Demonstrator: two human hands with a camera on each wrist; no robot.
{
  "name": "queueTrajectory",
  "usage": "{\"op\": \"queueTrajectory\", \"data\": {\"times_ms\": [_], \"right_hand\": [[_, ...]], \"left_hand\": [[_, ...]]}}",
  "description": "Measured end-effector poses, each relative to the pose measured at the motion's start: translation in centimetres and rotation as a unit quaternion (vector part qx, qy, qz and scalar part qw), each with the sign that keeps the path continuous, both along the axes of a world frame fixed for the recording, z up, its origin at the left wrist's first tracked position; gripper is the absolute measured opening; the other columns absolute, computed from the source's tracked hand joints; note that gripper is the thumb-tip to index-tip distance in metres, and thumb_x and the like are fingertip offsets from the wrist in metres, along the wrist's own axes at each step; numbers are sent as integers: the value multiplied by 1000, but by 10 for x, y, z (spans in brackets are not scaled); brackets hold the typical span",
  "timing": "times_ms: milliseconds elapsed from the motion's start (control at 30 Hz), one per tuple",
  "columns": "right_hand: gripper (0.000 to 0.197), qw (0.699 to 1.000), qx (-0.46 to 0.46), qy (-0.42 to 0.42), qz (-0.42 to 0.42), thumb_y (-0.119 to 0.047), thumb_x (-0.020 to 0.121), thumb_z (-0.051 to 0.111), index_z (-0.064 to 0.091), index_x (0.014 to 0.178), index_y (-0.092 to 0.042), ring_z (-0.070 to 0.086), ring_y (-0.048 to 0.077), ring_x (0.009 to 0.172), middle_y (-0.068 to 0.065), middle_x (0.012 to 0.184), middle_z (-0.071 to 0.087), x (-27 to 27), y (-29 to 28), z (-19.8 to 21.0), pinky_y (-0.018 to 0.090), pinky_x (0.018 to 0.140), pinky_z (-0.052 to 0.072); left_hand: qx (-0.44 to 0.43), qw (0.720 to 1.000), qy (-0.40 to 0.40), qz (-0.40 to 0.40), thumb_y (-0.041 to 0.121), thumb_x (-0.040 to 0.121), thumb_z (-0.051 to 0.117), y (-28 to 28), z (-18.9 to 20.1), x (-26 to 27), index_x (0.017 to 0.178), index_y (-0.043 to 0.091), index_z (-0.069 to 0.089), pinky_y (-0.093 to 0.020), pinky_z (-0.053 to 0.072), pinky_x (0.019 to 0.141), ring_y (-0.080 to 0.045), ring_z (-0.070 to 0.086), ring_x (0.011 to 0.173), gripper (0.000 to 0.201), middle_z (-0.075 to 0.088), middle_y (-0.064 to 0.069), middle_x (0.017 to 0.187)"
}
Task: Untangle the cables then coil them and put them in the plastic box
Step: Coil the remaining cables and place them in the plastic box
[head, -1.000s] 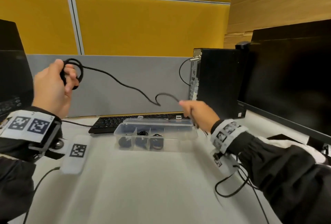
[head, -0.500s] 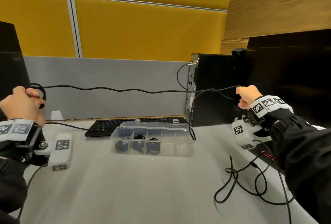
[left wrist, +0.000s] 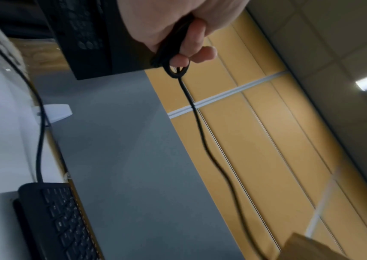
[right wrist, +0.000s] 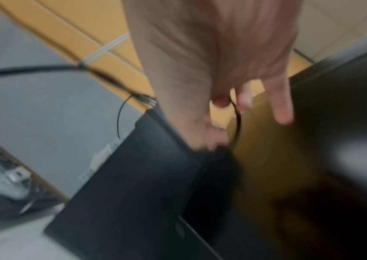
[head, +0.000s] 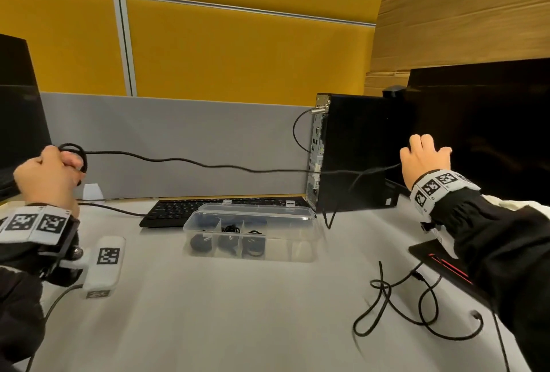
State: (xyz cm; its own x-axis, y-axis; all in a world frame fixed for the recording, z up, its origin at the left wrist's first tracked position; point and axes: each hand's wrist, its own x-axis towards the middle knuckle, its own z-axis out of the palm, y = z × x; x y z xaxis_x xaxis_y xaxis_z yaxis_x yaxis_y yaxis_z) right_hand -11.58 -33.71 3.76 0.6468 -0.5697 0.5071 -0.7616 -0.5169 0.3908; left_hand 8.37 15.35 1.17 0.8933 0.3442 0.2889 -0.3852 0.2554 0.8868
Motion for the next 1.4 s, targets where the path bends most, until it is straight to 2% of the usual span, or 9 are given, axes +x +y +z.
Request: {"op": "queueTrajectory", "data": {"times_ms": [100,200,400,500,633,900,1133,1267,1400], "right_hand": [[40,989,111,91,-47,-28,77,67,56,115,-18,36,33,120,10,124,35,0,15,10,49,95,42],[61,972,180,73,130,-35,84,61,38,139,-21,35,39,126,16,137,32,15,48,22,49,101,39],[77,735,464,7,494,-46,91,49,4,149,-24,26,19,139,3,154,23,23,191,7,32,109,26],[34,657,490,-107,562,-28,101,36,43,131,-13,57,17,101,6,108,60,29,211,-15,24,86,42],[26,543,548,-303,559,-23,102,29,51,89,-19,35,6,47,-2,60,34,31,209,-19,17,45,34],[31,690,428,-25,583,-27,102,30,57,94,-13,53,12,77,-1,82,58,-5,234,-24,27,71,42],[42,844,24,-140,517,-53,94,30,56,84,-21,57,22,57,-3,69,57,-5,180,5,34,48,48],[40,817,63,-207,534,-56,90,38,59,87,-22,52,16,63,-7,74,52,2,165,19,26,48,34],[29,721,269,-216,601,-44,93,44,59,89,-21,45,6,62,-9,70,51,13,156,19,30,60,38]], "left_hand": [[28,997,-29,-62,8,98,33,-28,9,-21,66,20,40,-10,41,52,3,50,40,35,54,20,41],[-2,989,-80,-122,17,100,34,-61,17,-42,66,15,45,-15,36,56,-5,40,41,35,54,10,41],[30,947,-134,-289,23,102,29,-121,34,-111,76,9,51,-17,41,61,-5,36,38,37,52,6,51],[-22,920,-126,-370,25,101,31,-125,42,-132,86,7,53,-11,40,49,-5,35,40,33,53,5,55],[-77,872,-113,-470,25,98,36,-128,42,-150,84,6,66,-12,46,52,-6,44,48,39,57,2,63],[258,881,-287,-275,20,101,33,-152,35,-128,113,4,50,-22,48,85,-6,65,100,27,63,1,119],[516,769,-293,-238,44,93,34,-143,10,-124,86,12,49,-25,42,59,-8,55,57,36,61,3,65],[454,772,-268,-354,36,93,46,-136,11,-126,84,7,51,-28,42,55,-9,47,49,30,61,0,66],[278,812,-221,-463,18,95,47,-142,12,-142,86,-1,51,-21,45,67,-13,42,46,21,59,-1,57]]}}
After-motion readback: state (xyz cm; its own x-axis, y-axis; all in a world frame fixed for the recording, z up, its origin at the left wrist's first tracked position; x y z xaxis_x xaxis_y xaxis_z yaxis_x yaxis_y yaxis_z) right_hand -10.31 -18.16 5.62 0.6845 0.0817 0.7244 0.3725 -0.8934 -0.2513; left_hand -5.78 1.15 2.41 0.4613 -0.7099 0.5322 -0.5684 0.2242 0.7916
